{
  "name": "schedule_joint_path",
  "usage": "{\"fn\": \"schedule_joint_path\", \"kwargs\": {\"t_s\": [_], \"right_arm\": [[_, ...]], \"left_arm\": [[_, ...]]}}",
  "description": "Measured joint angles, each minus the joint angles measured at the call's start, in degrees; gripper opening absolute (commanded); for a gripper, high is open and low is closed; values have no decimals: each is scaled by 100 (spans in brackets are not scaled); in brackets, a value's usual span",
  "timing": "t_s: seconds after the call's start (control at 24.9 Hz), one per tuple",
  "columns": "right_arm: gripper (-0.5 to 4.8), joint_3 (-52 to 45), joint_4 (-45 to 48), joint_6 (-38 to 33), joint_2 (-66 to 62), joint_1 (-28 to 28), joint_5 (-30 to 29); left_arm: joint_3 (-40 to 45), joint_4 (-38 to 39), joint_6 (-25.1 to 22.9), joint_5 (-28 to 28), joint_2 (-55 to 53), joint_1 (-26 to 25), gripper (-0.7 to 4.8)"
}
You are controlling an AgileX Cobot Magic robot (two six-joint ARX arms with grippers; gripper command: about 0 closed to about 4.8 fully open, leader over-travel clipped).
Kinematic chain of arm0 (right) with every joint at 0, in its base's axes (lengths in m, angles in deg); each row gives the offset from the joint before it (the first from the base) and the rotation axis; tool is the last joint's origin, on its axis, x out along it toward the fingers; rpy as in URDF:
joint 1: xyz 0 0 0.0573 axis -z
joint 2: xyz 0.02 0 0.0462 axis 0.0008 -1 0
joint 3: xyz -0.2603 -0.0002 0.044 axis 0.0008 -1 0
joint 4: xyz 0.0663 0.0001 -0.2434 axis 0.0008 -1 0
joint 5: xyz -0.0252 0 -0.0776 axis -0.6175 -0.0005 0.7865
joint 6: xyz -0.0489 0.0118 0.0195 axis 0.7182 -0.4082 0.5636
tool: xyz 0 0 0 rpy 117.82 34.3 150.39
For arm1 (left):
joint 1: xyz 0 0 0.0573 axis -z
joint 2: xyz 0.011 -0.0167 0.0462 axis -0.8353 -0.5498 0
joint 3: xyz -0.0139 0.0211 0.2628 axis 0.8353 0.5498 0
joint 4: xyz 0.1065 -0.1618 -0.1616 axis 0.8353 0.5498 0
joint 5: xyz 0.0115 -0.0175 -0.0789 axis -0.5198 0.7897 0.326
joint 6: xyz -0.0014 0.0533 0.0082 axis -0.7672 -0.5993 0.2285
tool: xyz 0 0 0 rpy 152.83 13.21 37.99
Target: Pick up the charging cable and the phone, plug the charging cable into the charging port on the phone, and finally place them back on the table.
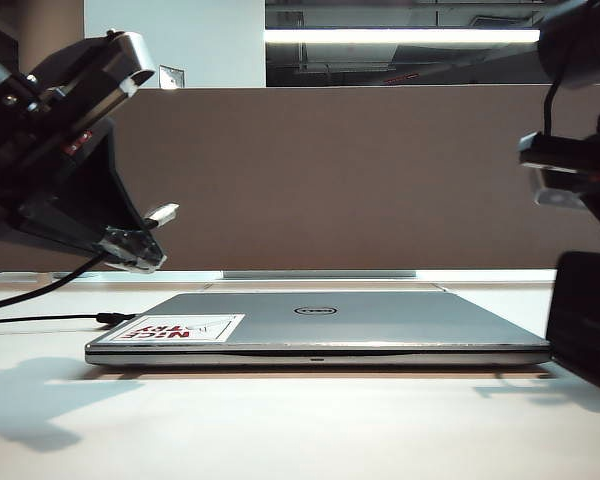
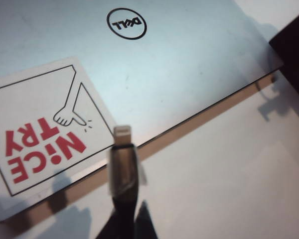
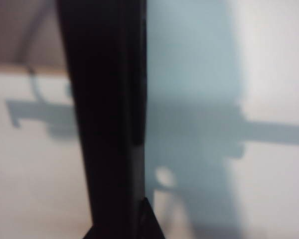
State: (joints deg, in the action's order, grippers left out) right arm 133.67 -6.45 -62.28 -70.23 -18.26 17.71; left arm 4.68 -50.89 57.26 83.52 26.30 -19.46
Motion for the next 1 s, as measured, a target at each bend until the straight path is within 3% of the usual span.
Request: {"fn": "schedule_joint_path", "kwargs": {"t_s": [0.32,0.36,0.8,1.0], "right_arm": [[53,55,234,17,-155,-7,-17],[-3,68,249,20,-212,-9,-33],[-6,551,-50,39,13,-15,15],[-6,933,354,39,599,-9,-514]], "left_arm": [[0,-20,0,-2,2,2,-6],[0,-13,0,-2,2,2,-6],[0,2,0,-2,2,2,-6],[0,2,0,-2,2,2,-6]]}}
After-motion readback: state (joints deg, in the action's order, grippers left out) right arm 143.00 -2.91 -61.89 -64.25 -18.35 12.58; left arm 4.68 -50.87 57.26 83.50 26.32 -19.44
